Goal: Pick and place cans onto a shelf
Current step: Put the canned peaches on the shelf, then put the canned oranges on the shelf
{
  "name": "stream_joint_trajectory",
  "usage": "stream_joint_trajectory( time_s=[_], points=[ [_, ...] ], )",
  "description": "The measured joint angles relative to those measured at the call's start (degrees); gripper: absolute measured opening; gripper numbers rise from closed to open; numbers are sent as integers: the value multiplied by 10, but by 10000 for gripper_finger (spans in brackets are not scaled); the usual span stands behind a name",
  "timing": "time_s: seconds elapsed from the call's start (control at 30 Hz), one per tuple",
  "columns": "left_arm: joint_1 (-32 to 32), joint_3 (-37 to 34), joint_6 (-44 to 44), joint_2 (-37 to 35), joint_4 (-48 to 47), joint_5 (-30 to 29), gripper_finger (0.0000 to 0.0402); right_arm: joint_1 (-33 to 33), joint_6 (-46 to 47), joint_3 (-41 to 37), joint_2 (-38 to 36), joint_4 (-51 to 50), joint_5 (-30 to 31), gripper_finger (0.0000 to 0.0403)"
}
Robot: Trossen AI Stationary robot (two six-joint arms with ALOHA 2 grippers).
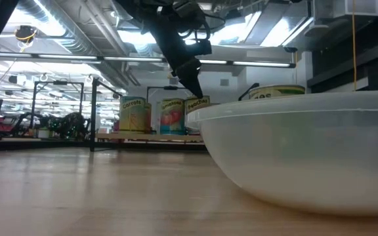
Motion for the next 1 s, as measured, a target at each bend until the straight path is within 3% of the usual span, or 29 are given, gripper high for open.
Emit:
stream_joint_trajectory(
  time_s=[1.0],
  points=[
    [-3, 0, -12, 0, 14, 0, 85, 0, 3, 0, 0, 0, 0, 52]
  ],
)
